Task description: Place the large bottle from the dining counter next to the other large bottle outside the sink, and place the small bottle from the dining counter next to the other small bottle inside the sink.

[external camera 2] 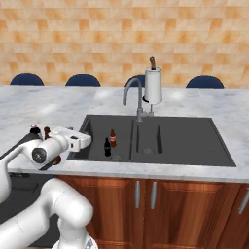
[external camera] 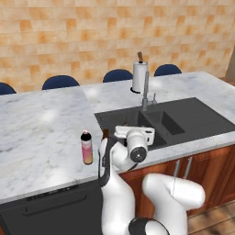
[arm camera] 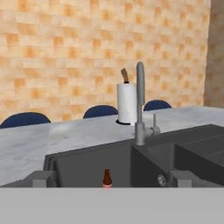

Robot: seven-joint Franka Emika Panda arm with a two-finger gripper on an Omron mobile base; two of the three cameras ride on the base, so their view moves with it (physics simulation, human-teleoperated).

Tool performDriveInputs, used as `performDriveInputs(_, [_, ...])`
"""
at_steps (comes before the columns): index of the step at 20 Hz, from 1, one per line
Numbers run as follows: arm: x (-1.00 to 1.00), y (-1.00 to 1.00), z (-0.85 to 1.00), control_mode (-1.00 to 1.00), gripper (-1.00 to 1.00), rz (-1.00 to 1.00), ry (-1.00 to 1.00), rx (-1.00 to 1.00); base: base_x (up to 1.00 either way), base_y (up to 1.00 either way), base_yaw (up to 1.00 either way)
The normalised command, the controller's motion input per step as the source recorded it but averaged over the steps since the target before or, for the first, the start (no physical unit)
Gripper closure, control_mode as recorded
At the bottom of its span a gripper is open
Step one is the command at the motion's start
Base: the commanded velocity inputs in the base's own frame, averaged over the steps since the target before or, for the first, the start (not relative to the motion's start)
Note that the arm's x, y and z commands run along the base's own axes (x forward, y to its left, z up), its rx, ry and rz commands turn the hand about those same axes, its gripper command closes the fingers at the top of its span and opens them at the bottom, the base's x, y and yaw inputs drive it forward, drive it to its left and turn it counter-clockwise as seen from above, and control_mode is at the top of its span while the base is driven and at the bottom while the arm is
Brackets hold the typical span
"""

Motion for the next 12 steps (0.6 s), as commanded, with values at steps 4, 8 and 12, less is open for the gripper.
performDriveInputs(4, [-0.33,-0.41,0.5,-1.0,-1.0,0.0,-0.03,0.09,0.0,0.0,0.0])
performDriveInputs(8, [-0.32,-0.24,0.35,-1.0,-1.0,0.0,-0.02,0.07,0.0,0.0,0.0])
performDriveInputs(12, [-0.4,-0.16,0.2,-1.0,-1.0,0.0,-0.03,0.02,0.0,0.0,0.0])
